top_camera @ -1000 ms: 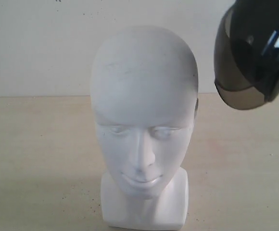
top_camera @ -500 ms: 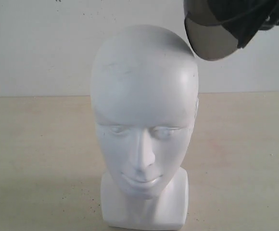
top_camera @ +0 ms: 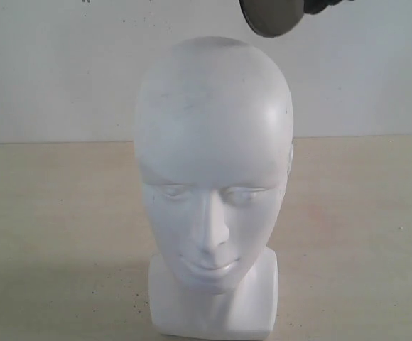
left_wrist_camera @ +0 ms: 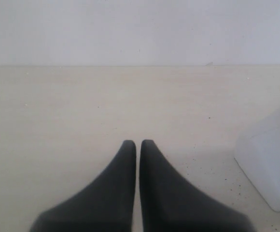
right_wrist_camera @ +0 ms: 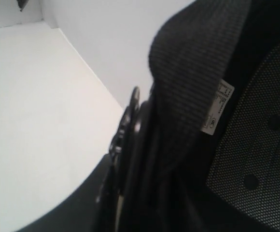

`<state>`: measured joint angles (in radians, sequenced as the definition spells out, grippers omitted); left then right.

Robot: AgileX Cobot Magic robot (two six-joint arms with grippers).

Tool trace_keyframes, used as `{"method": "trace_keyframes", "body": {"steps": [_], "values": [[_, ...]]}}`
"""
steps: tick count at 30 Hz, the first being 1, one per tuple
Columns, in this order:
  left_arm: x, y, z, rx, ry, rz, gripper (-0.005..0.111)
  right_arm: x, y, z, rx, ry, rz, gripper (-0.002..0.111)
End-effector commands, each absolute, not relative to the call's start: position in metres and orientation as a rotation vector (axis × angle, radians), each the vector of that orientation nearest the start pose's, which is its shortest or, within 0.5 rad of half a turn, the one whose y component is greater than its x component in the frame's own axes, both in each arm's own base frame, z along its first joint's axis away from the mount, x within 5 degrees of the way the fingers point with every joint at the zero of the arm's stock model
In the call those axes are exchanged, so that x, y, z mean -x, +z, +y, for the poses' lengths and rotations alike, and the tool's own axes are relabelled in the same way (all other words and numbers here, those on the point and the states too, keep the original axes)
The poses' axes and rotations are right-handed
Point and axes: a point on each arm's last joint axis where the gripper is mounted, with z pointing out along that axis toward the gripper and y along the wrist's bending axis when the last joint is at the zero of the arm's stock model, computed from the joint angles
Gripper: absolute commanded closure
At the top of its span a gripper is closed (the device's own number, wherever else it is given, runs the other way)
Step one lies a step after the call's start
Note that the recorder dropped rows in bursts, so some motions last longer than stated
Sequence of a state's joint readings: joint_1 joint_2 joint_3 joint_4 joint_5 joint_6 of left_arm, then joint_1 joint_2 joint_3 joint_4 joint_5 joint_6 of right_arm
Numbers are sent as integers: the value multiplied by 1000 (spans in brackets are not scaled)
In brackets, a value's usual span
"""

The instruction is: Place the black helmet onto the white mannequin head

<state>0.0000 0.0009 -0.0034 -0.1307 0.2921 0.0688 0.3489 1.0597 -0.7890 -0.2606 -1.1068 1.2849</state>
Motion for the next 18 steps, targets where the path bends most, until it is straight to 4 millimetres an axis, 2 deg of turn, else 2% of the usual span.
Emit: {"method": "trace_keyframes", "body": {"steps": [1, 9, 15, 18], "values": [[-55, 187, -4, 26, -83, 1773, 102, -161, 466, 84, 56, 1601, 579, 109], [-55, 187, -4, 26, -83, 1773, 102, -152, 475, 80, 27, 1754, 550, 109], [-55, 187, -4, 26, -83, 1773, 102, -126, 495, 73, 103, 1781, 469, 109], [-55, 187, -4, 26, -83, 1773, 102, -118, 504, 71, 125, 1820, 441, 109]]}}
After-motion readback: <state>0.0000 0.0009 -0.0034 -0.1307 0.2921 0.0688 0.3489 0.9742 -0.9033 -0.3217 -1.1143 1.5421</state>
